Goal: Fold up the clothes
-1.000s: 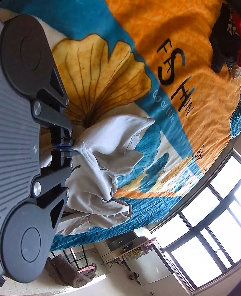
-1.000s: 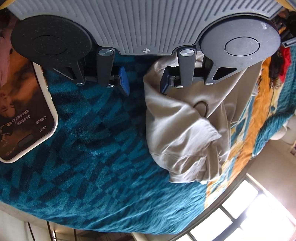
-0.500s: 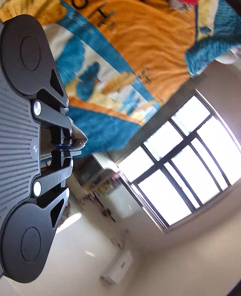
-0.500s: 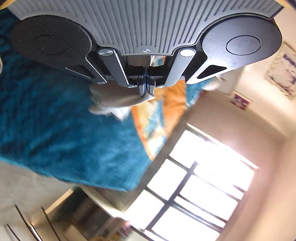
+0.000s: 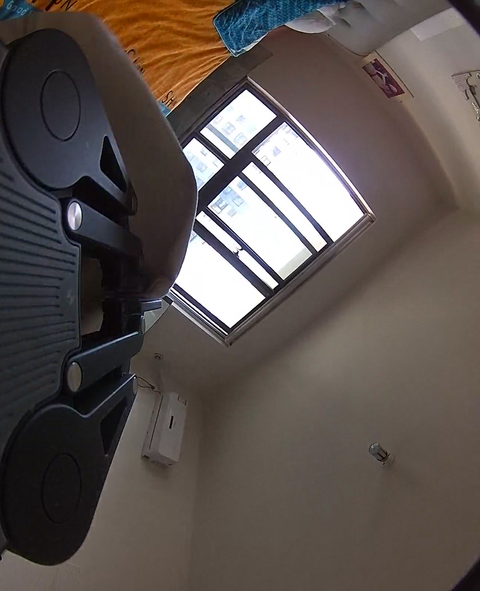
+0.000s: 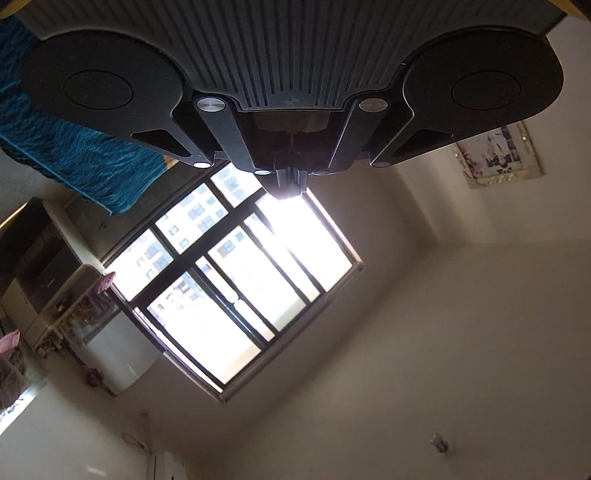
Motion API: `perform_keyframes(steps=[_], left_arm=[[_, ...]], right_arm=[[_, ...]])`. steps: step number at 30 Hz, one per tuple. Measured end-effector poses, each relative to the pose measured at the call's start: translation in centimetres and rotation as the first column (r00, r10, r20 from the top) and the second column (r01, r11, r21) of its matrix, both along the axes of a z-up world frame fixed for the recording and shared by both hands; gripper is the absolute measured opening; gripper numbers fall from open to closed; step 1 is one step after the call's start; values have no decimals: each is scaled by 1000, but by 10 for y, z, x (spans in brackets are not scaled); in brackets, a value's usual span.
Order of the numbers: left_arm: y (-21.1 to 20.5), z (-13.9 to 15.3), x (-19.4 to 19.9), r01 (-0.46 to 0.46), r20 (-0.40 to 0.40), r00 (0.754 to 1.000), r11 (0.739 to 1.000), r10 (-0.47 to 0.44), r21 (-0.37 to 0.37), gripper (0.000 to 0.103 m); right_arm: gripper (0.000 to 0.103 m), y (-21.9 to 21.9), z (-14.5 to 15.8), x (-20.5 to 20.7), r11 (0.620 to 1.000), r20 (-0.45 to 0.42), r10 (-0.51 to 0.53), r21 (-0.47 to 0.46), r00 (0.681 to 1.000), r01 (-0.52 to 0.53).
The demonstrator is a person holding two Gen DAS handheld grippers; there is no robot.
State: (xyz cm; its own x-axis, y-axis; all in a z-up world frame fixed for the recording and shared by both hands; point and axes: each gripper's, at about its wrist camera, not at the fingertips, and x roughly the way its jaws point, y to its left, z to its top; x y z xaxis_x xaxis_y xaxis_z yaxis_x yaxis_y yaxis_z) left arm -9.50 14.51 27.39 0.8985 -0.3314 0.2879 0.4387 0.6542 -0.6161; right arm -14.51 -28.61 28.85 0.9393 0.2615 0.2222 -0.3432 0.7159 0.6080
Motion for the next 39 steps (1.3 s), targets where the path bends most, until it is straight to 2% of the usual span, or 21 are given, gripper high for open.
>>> perform_keyframes(steps=[3, 6, 8, 11, 12, 14, 16, 17, 19, 20, 21, 22, 24, 26, 28, 31, 32, 34, 36, 37, 39], left_arm=[[1, -4, 11, -49, -30, 998, 998, 50, 39, 0], [3, -22, 57, -92, -139, 985, 992, 102, 81, 0], [6, -46, 112, -112, -277, 949, 984, 148, 140, 0], [13, -75, 186, -129, -434, 879, 974, 200, 189, 0], [16, -84, 209, -134, -477, 852, 971, 214, 198, 0], [18, -58, 214, -158, -403, 887, 968, 225, 195, 0], [21, -33, 218, -181, -326, 915, 965, 236, 189, 0], [19, -2, 202, -188, -264, 935, 962, 237, 199, 0], [10, 13, 191, -196, -196, 950, 952, 244, 235, 0], [5, 7, 186, -187, -207, 949, 951, 240, 246, 0], [-1, 1, 181, -178, -217, 947, 950, 236, 257, 0], [-3, -10, 181, -163, -245, 942, 950, 230, 266, 0], [-5, -53, 186, -126, -330, 918, 951, 219, 282, 0], [-2, -114, 197, -76, -446, 868, 946, 218, 314, 0], [6, -171, 203, -29, -571, 794, 951, 209, 307, 0], [15, -259, 198, 36, -744, 638, 956, 202, 290, 0], [17, -287, 196, 55, -789, 581, 958, 198, 281, 0], [22, -337, 192, 71, -854, 486, 965, 186, 251, 0], [24, -369, 190, 77, -880, 430, 963, 202, 259, 0], [25, -376, 188, 79, -881, 422, 959, 215, 272, 0], [18, -378, 182, 88, -874, 422, 949, 239, 302, 0]], right_arm=[[1, 7, 2, 6, 1000, 0, 17, 2, 1000, -17], [1, 14, -11, 52, 1000, -126, 12, -15, 992, -14], [1, 21, -28, 98, 999, -240, -6, -38, 971, -3], [1, 30, -68, 195, 997, -442, -44, -73, 896, 14], [1, 32, -72, 220, 997, -469, -53, -72, 882, 22], [1, 34, -75, 265, 997, -503, -71, -71, 861, 40], [1, 31, -42, 278, 996, -410, -88, -67, 908, 67], [1, 29, -27, 275, 995, -363, -96, -69, 927, 76], [1, 25, -3, 262, 994, -292, -97, -72, 952, 79], [1, 23, 5, 256, 994, -264, -98, -77, 960, 81], [1, 22, 1, 251, 993, -265, -102, -89, 959, 81], [1, 22, -9, 249, 992, -285, -102, -99, 953, 76], [1, 22, -44, 248, 991, -362, -94, -120, 927, 54], [1, 19, -99, 251, 992, -470, -80, -122, 879, 25], [1, 20, -151, 254, 994, -569, -68, -112, 819, 5], [1, 24, -243, 249, 996, -720, -54, -88, 692, -14], [1, 26, -271, 245, 996, -758, -58, -86, 650, -12], [1, 31, -326, 239, 997, -826, -63, -82, 560, -9], [1, 36, -366, 233, 997, -871, -66, -79, 488, -7], [1, 38, -382, 230, 996, -886, -74, -86, 458, -5], [1, 40, -394, 222, 992, -889, -115, -130, 443, -3]])
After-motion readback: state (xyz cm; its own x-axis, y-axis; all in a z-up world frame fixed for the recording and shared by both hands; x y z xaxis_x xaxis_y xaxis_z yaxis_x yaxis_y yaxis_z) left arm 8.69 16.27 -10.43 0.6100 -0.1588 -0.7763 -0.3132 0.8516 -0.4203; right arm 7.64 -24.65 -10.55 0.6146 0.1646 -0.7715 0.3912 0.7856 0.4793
